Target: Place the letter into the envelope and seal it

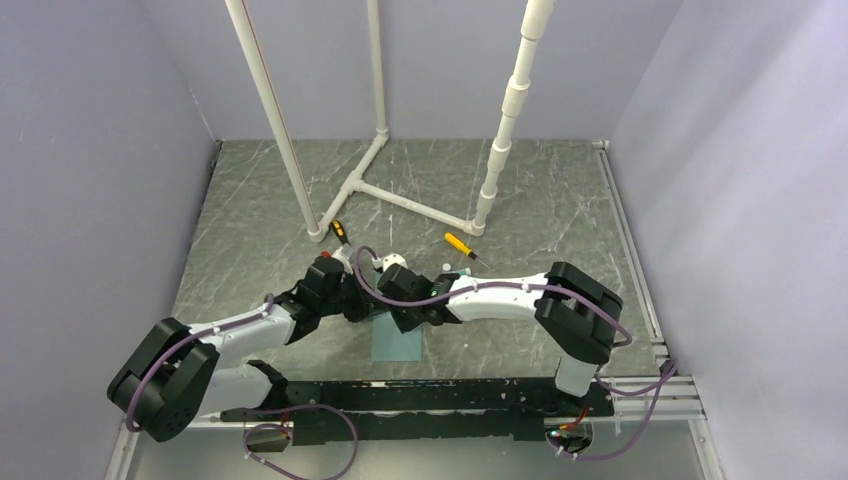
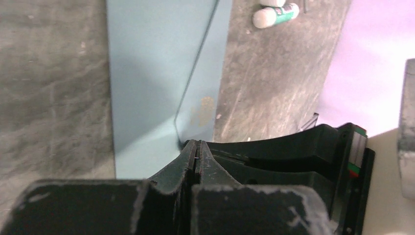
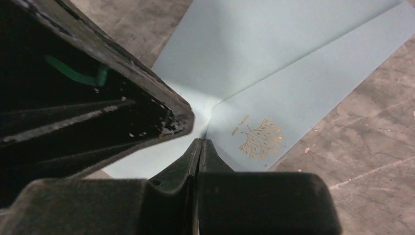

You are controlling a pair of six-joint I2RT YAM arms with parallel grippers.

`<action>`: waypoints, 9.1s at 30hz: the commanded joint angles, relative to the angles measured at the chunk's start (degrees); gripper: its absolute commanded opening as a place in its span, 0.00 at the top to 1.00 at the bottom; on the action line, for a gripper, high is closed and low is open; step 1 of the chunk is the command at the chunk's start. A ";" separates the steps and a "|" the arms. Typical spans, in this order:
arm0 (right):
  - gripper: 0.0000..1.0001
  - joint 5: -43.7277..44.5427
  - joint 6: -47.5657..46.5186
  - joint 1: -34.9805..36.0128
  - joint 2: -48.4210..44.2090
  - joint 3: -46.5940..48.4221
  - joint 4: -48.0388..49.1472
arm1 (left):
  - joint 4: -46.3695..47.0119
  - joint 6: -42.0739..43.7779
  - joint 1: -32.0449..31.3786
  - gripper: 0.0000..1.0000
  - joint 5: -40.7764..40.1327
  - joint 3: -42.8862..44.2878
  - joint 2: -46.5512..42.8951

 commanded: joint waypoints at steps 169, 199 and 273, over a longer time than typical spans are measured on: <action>1.00 -48.39 8.44 -22.51 -33.20 -10.21 38.71 | 2.52 21.98 -2.52 0.25 6.38 15.63 -30.50; 1.00 -51.83 15.20 -20.57 -32.15 -10.25 48.11 | 18.72 12.15 -2.51 0.70 15.56 13.89 -22.80; 0.22 -20.90 17.48 -11.36 -42.35 -9.39 29.32 | -5.93 22.15 -2.51 0.97 0.28 23.81 -28.33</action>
